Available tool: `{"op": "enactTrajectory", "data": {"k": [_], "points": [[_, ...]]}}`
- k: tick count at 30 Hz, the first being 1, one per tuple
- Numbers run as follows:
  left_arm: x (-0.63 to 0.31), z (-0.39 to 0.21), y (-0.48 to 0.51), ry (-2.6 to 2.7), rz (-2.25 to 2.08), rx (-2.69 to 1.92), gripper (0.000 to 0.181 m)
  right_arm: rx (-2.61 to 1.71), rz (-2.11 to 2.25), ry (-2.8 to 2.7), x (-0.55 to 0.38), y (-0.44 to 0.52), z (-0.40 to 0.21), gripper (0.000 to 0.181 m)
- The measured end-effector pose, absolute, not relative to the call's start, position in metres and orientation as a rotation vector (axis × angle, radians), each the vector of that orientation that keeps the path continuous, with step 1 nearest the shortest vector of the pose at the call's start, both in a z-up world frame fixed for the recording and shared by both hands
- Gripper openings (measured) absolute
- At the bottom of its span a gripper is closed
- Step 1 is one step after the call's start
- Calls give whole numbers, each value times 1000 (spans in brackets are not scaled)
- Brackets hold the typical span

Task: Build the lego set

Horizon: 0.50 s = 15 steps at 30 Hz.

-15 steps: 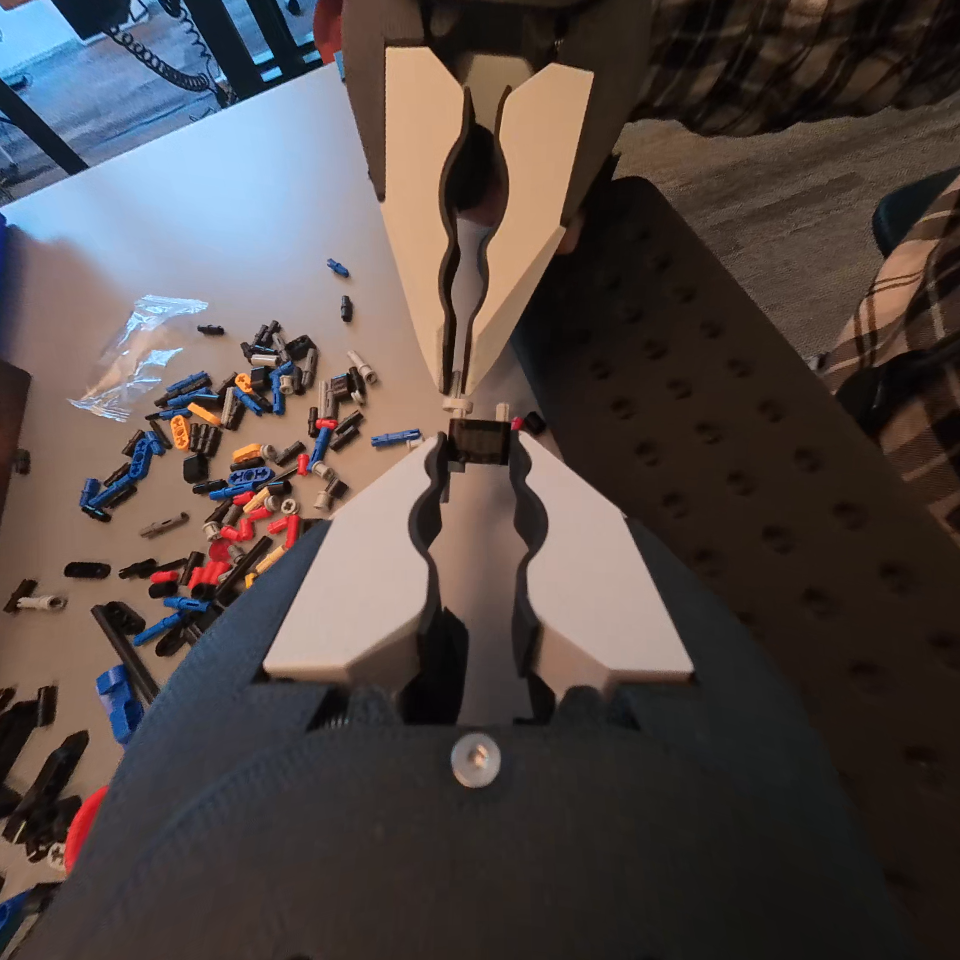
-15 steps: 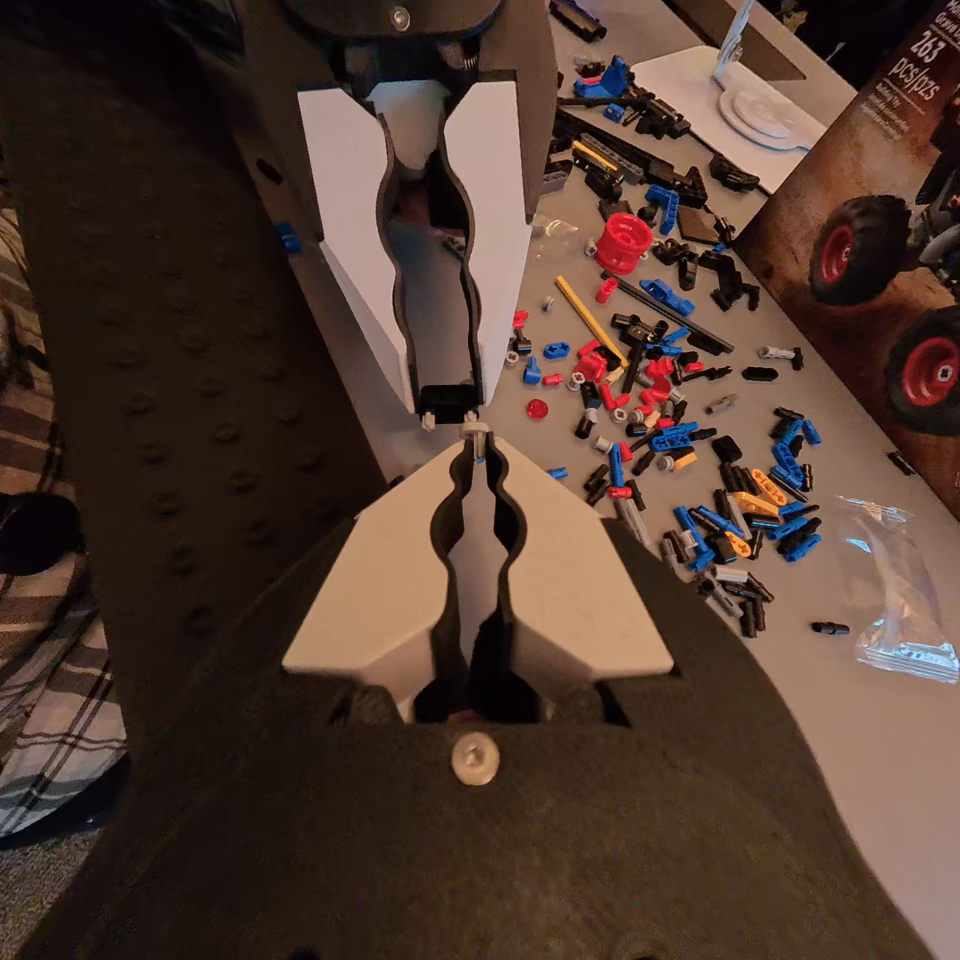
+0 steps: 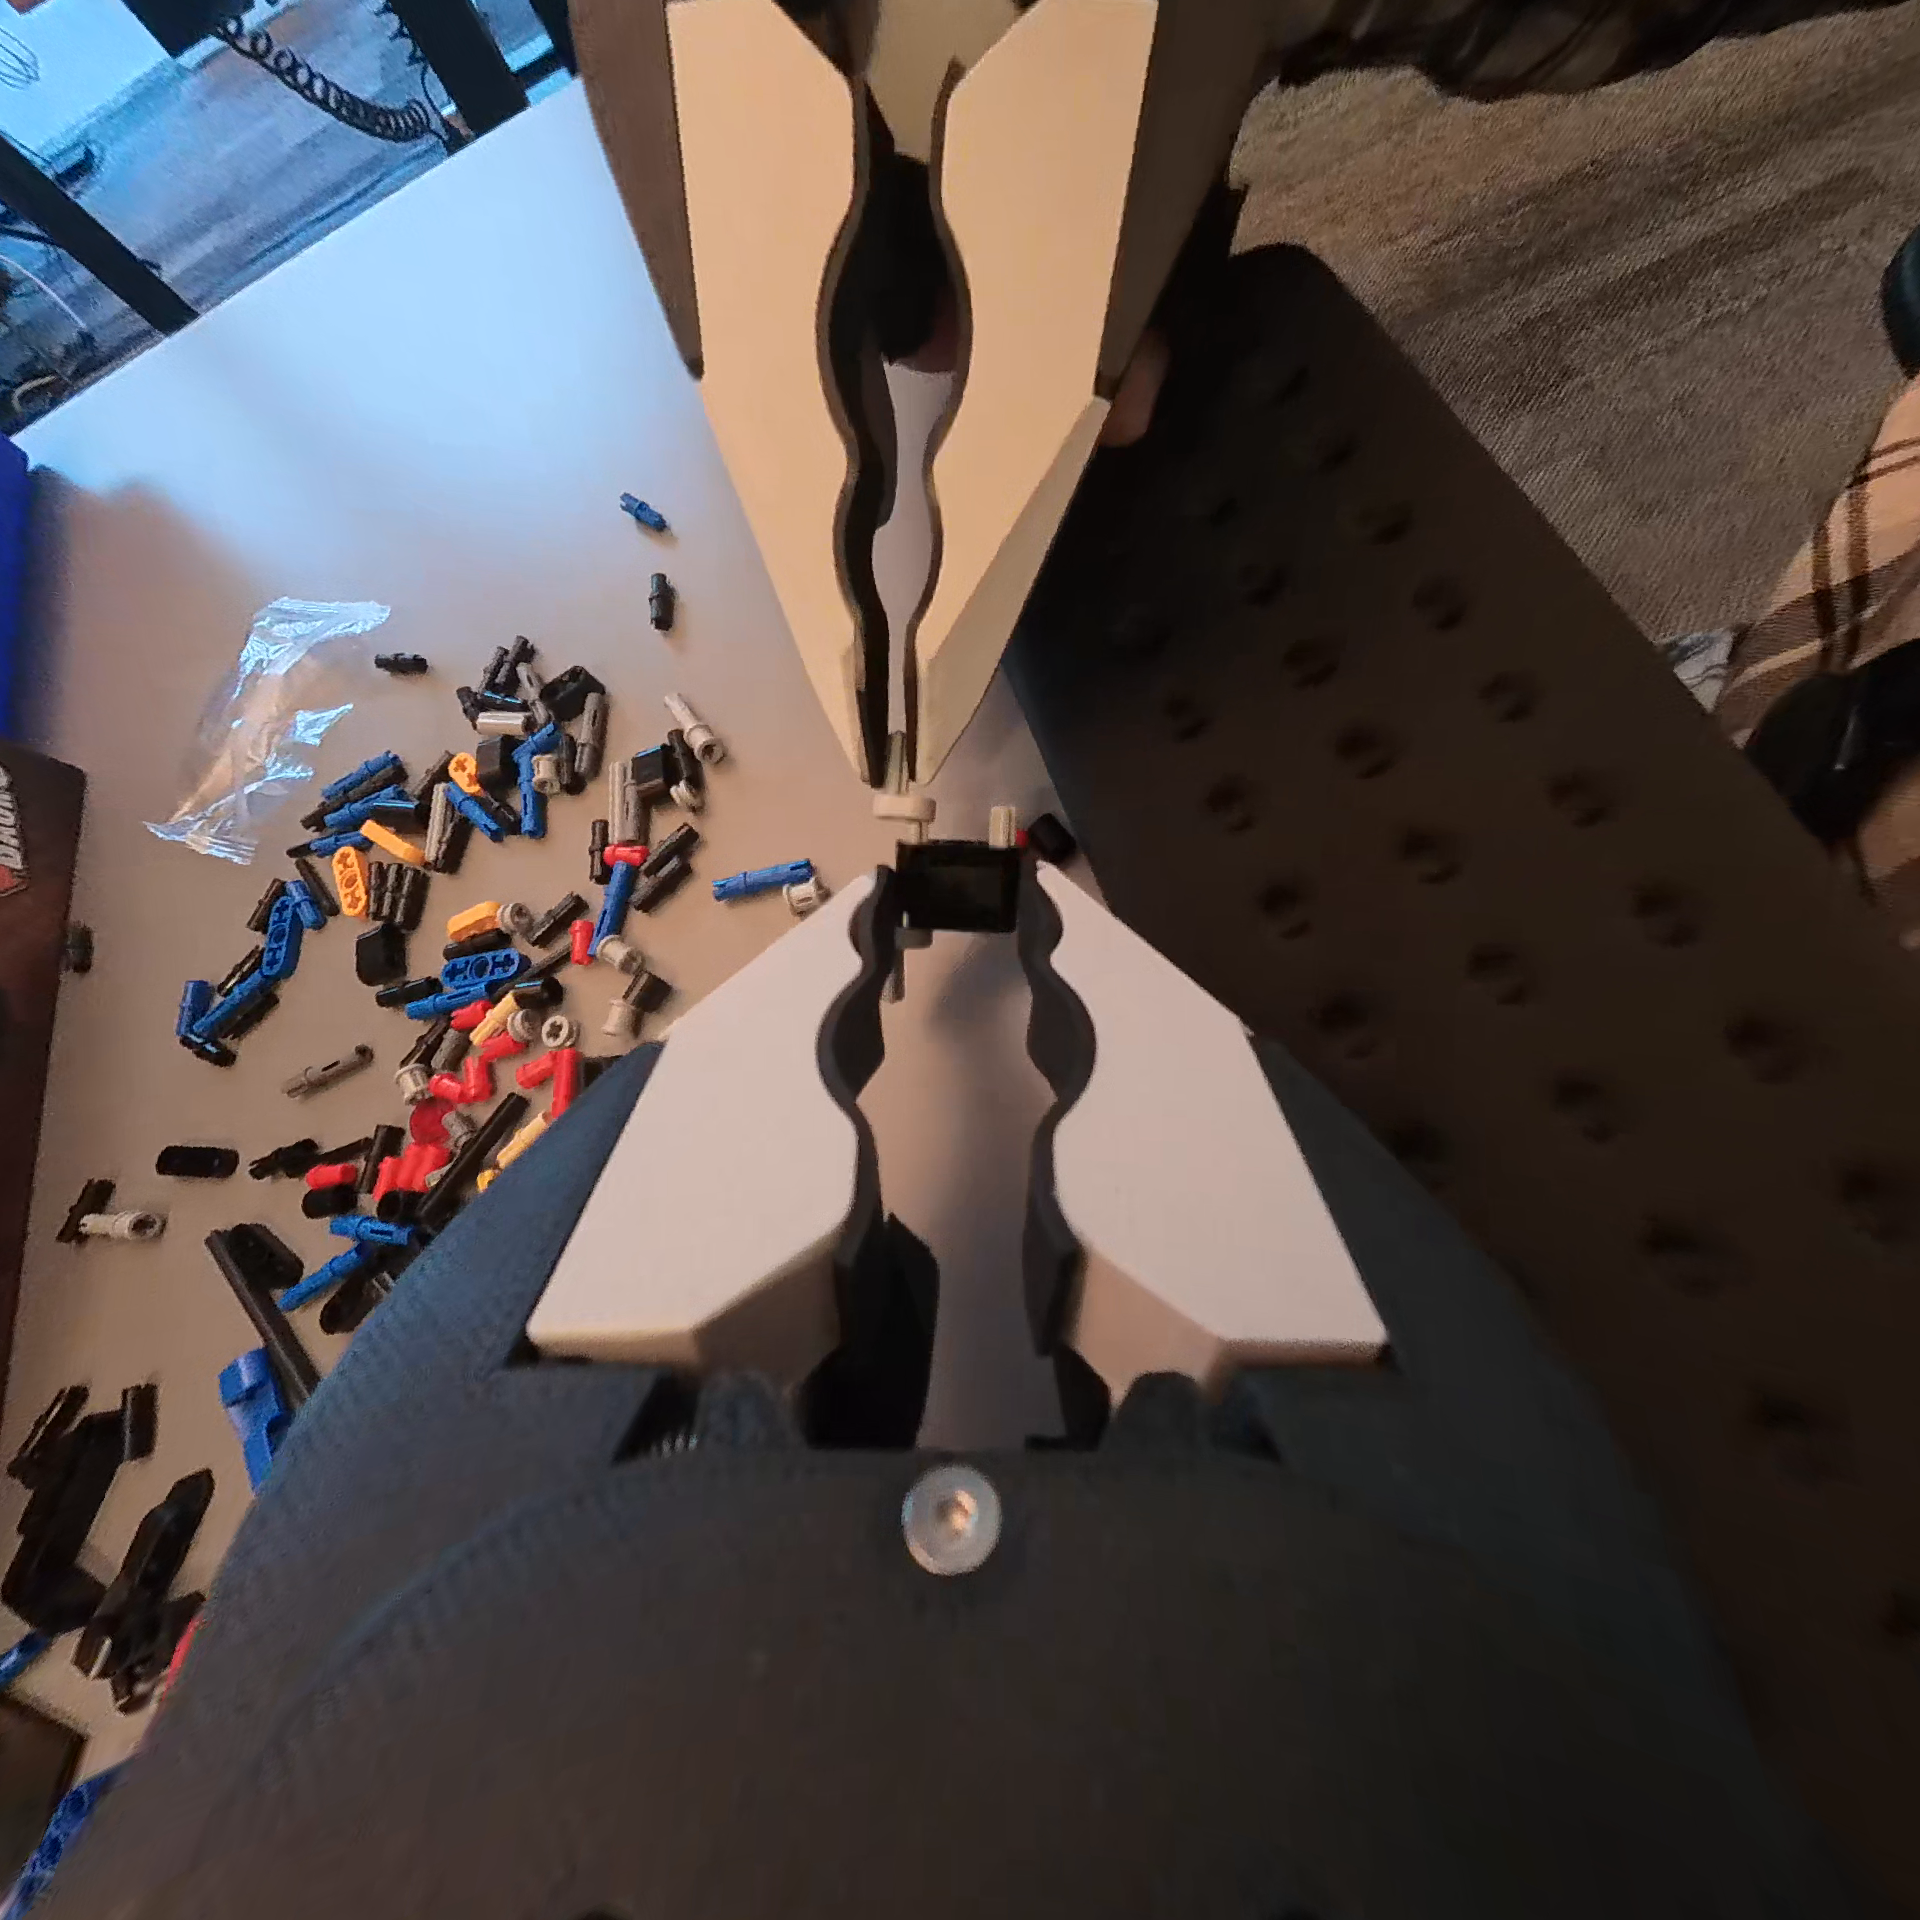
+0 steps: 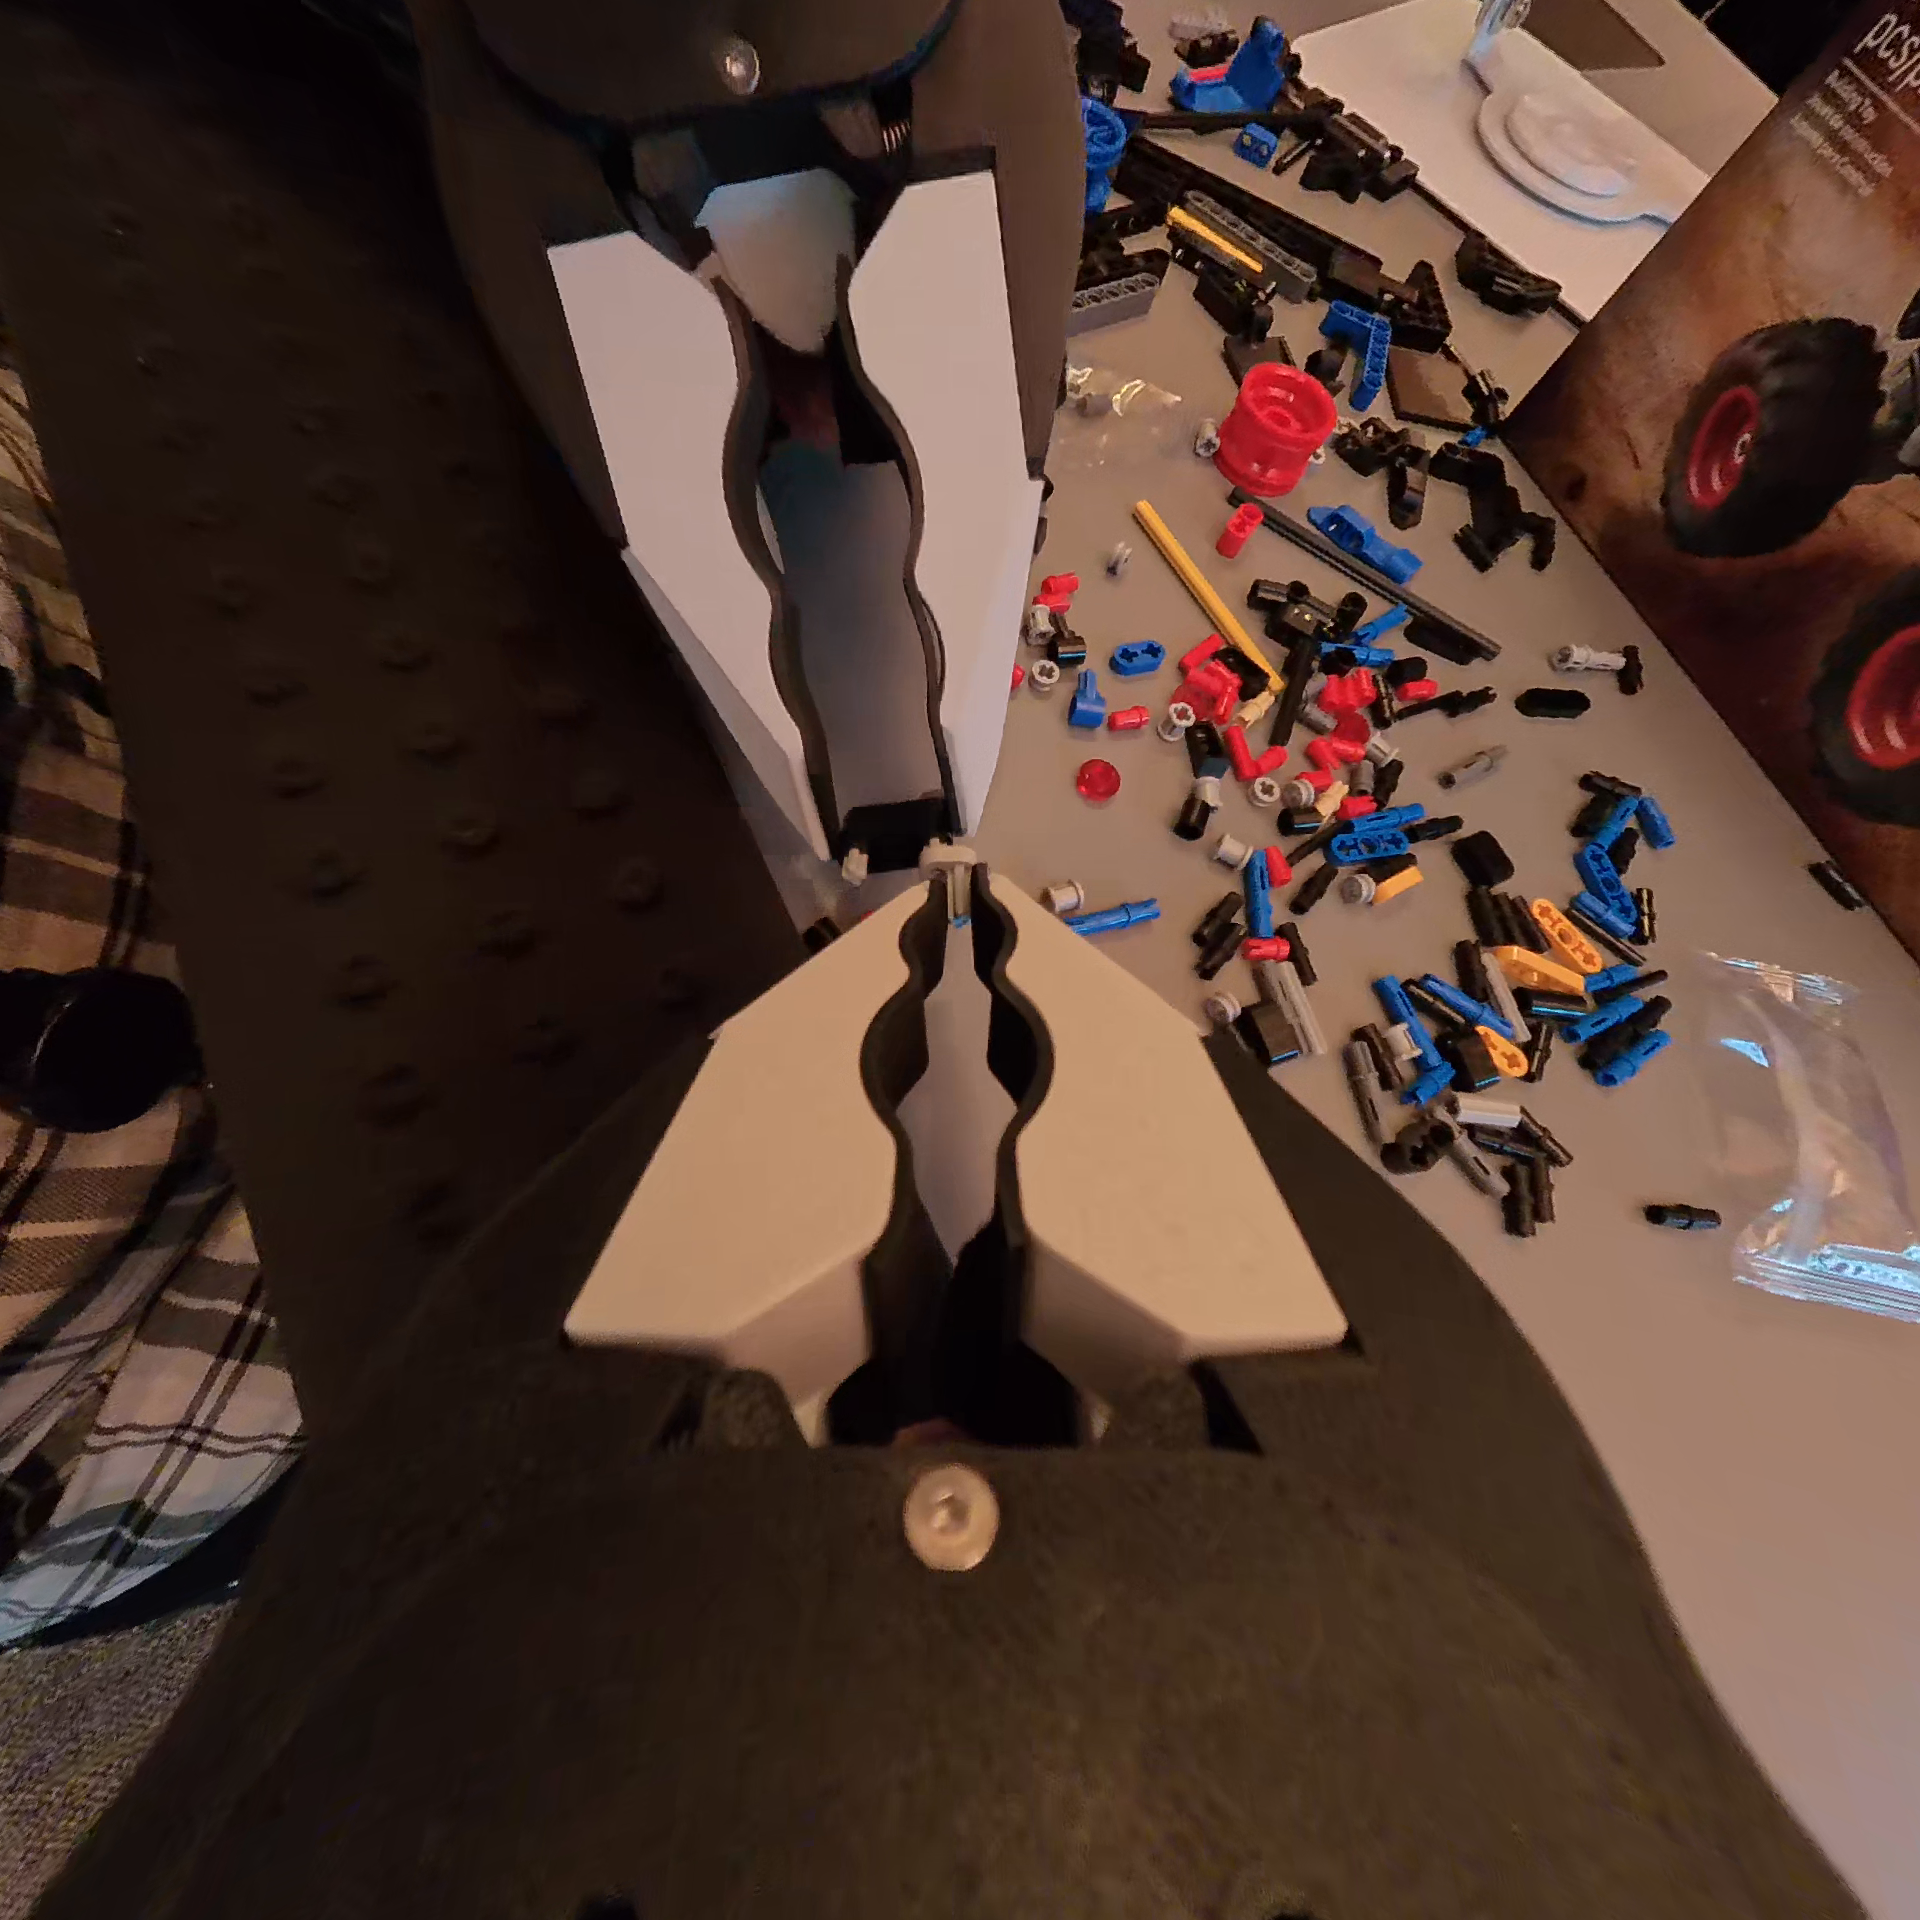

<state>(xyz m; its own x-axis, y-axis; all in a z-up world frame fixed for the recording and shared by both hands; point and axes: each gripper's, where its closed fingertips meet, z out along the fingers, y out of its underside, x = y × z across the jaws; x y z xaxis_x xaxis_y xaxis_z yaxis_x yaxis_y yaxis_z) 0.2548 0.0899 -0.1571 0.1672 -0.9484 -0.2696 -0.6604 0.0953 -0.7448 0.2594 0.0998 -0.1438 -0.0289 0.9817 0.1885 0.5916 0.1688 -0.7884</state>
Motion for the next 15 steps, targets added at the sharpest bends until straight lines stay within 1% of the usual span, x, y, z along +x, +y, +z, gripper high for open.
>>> {"op": "enactTrajectory", "data": {"k": [3, 15], "points": [[256, -161, 90, 1603, -389, -1627, 22, -1519, 648, -1727, 260, 99, -147, 3], [259, -170, 89, 1593, -397, -1661, 21, -1578, 483, -1782, 261, 101, -159, 3]]}}
